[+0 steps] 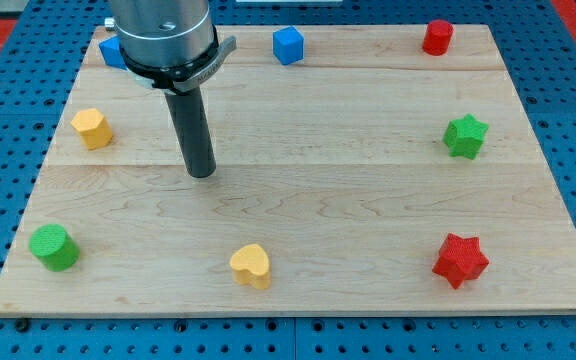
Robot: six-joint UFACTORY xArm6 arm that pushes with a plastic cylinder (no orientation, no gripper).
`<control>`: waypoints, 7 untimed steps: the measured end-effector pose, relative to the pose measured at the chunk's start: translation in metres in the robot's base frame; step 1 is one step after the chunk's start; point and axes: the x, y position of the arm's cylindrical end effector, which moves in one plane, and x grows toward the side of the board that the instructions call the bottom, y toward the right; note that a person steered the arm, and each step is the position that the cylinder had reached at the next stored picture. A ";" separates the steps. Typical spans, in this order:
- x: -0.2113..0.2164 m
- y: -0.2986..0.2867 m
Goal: Place your arm in between the yellow hexagon and the green circle
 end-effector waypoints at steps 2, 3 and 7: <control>0.000 0.000; -0.007 -0.002; -0.023 0.010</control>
